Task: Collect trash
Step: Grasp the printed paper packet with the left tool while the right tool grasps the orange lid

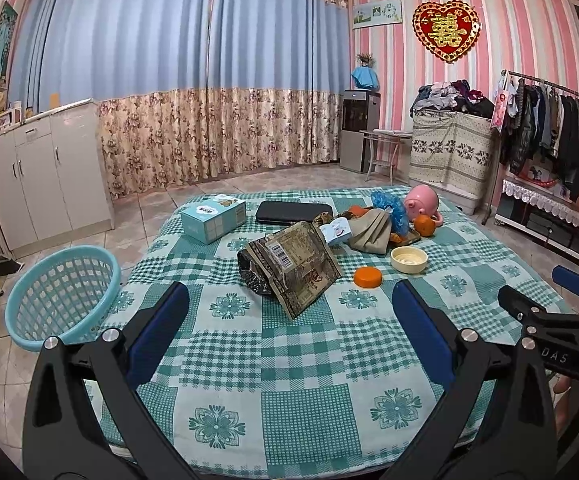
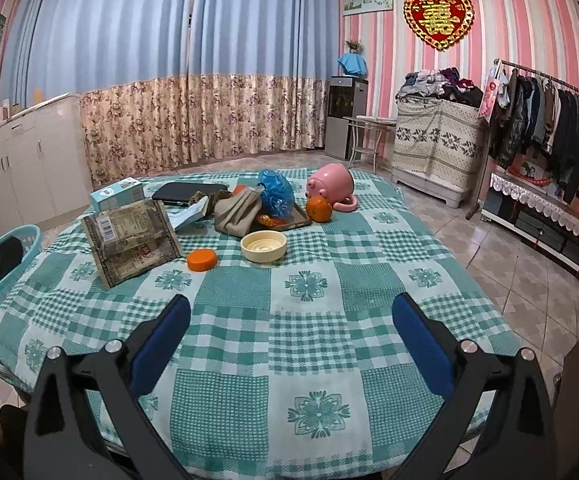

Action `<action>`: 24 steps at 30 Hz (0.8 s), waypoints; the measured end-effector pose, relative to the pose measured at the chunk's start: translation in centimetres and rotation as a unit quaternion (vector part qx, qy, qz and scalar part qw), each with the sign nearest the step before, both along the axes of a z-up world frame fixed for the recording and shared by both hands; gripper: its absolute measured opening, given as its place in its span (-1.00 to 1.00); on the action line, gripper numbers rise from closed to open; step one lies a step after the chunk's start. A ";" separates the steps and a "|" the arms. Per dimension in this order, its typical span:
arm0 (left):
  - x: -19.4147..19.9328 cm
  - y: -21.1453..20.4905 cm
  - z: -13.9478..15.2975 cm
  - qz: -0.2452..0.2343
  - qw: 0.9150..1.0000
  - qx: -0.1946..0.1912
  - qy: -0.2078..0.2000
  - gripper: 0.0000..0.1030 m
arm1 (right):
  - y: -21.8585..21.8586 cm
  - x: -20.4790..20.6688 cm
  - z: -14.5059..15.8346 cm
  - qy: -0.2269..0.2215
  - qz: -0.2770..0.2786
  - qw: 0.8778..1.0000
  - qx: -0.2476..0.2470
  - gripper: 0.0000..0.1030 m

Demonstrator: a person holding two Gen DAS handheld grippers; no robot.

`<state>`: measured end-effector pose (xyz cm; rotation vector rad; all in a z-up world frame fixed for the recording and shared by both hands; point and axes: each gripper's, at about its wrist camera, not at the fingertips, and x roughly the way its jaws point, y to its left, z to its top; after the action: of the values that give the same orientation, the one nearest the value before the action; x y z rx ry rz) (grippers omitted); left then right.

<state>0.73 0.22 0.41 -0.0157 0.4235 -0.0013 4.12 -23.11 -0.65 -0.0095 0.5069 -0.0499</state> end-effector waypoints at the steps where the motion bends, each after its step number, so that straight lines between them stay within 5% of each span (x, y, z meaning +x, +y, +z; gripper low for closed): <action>1: 0.3 0.1 -0.2 -0.001 1.000 -0.002 0.004 0.90 | -0.1 0.2 -0.1 0.000 -0.003 1.000 0.001 0.91; 18: 12.9 1.7 -3.7 -0.008 0.996 -0.036 0.086 0.90 | -2.8 7.4 -2.6 0.029 -0.026 0.999 -0.005 0.92; 21: 15.0 1.7 -4.6 -0.019 0.993 -0.042 0.105 0.68 | -2.6 8.5 -3.4 0.051 -0.026 0.998 -0.012 0.92; 23: 16.2 1.6 -5.2 -0.030 0.991 -0.044 0.122 0.35 | -2.5 8.7 -3.4 0.048 -0.021 0.998 -0.015 0.92; 24: 16.7 1.6 -5.5 -0.036 0.989 -0.047 0.132 0.00 | -2.3 8.9 -3.4 0.050 -0.021 0.998 -0.024 0.92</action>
<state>17.39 1.78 -5.08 -0.0950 0.6889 -0.0914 12.99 -25.43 -4.04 -0.0486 0.6049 -0.1023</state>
